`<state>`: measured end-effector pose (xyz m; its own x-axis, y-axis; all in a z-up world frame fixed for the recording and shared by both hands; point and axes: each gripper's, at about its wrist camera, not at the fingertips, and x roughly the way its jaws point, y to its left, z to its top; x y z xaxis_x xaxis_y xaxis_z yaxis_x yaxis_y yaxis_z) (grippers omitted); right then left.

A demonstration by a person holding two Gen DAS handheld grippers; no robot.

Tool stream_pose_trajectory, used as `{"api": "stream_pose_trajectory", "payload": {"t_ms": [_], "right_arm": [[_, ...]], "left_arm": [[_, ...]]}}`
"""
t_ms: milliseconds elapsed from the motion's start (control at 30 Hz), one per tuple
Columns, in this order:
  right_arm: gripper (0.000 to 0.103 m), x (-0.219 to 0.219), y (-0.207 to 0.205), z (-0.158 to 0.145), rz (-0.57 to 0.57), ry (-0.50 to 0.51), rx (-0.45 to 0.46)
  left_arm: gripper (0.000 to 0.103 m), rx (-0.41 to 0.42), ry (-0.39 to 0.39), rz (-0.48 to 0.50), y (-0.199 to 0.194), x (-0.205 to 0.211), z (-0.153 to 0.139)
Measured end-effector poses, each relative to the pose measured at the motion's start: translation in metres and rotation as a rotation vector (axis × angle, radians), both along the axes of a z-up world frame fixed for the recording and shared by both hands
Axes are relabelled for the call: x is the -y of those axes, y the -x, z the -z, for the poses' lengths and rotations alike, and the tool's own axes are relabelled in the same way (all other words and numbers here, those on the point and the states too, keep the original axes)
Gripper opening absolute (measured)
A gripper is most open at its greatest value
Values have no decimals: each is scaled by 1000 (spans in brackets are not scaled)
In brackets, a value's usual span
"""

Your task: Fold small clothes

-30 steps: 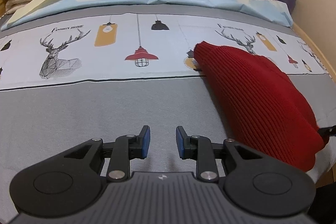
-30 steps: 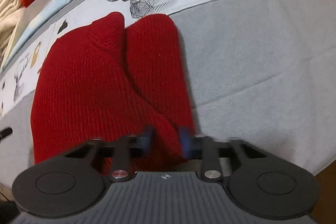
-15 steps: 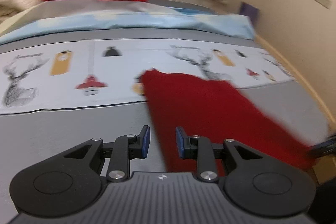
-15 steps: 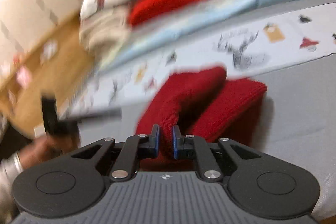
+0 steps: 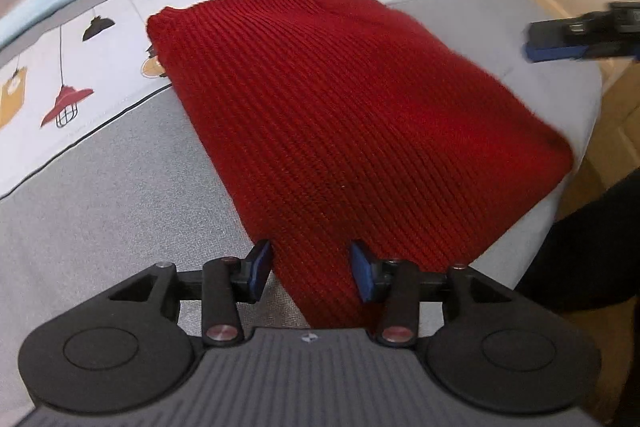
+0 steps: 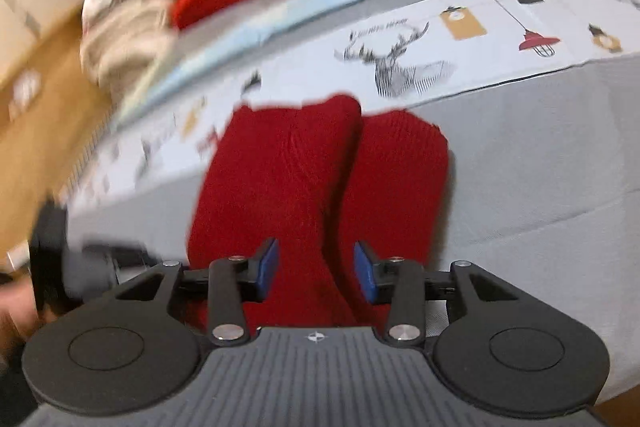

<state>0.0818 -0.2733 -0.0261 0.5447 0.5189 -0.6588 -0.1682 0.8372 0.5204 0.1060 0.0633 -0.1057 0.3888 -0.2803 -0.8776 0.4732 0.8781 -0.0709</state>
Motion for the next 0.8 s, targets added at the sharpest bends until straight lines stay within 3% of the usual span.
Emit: {"api": "stream_pose_trajectory", "payload": {"t_ms": [267, 433, 567, 700, 800], "right_arm": [[47, -34, -64, 32, 106, -78, -89], [47, -47, -88, 51, 173, -2, -160], [48, -51, -95, 57, 182, -18, -175], [18, -56, -86, 43, 166, 3, -70], [16, -62, -63, 7, 153, 63, 175]], "left_arm": [[50, 53, 51, -62, 2, -21, -19], [50, 62, 72, -112, -3, -35, -27], [50, 68, 74, -125, -3, -38, -29], [50, 70, 72, -134, -3, -39, -29], [50, 76, 80, -136, -1, -38, -31]]}}
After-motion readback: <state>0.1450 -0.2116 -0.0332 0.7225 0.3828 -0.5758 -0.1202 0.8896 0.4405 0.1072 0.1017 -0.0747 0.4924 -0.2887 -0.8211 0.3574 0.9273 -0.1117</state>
